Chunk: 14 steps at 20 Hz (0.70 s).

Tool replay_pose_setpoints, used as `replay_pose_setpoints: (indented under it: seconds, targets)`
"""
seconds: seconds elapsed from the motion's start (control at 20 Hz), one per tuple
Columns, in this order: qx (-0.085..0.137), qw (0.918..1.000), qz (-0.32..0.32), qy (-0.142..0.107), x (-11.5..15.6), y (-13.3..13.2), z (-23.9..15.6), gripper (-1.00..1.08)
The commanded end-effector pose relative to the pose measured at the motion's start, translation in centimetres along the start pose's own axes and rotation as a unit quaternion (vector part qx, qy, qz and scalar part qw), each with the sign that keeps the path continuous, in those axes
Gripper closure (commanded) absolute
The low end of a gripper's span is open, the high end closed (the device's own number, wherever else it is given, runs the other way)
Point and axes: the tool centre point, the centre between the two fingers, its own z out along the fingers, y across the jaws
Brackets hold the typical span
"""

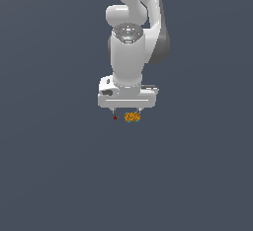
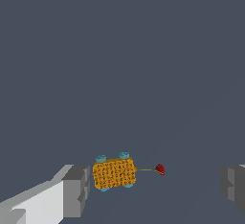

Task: Pick up the object and move it to a goal position.

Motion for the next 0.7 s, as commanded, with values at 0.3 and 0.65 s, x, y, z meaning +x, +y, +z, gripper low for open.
replay_pose_setpoints:
  seconds: [0.3, 0.65]
  targets:
    - [0.002, 1.0000, 0.004, 0.002, 0.1, 1.2, -0.1, -0.92]
    - [0.002, 1.0000, 0.000, 0.004, 0.1, 2.1, -0.4, -0.92]
